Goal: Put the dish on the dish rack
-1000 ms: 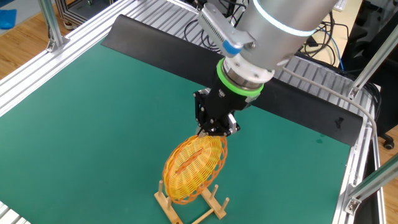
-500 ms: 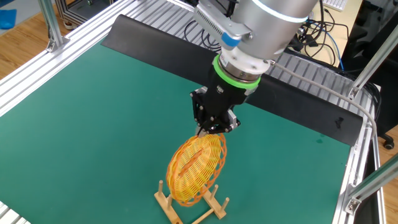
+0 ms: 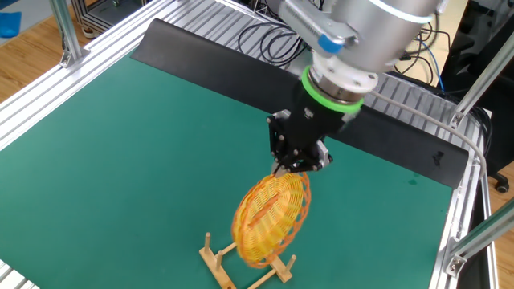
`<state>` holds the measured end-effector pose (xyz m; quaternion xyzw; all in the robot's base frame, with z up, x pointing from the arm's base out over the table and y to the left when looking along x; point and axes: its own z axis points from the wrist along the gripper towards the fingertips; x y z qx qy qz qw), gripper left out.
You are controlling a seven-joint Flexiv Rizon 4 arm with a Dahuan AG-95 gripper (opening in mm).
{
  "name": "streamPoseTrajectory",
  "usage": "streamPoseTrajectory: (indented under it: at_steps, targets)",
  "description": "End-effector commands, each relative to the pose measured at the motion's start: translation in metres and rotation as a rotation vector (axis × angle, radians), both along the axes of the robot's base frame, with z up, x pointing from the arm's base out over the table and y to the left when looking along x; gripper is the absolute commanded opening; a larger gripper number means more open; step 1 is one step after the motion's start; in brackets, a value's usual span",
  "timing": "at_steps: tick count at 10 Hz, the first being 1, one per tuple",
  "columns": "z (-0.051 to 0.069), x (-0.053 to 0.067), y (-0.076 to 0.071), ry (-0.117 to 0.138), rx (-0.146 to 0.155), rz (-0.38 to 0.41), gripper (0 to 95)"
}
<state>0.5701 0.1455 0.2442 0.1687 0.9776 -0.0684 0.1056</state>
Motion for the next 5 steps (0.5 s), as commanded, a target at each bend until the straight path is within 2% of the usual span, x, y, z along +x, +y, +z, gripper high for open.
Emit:
streamPoseTrajectory:
  at_steps: [1, 3, 5]
  targets:
    - [-0.0002, -0.0013, -0.0003, 0.019, -0.065, 0.031, 0.0]
    - [-0.0003, -0.0012, -0.0008, 0.023, -0.092, 0.044, 0.0]
    - [-0.001, -0.0006, -0.0039, 0.027, -0.105, 0.058, 0.0]
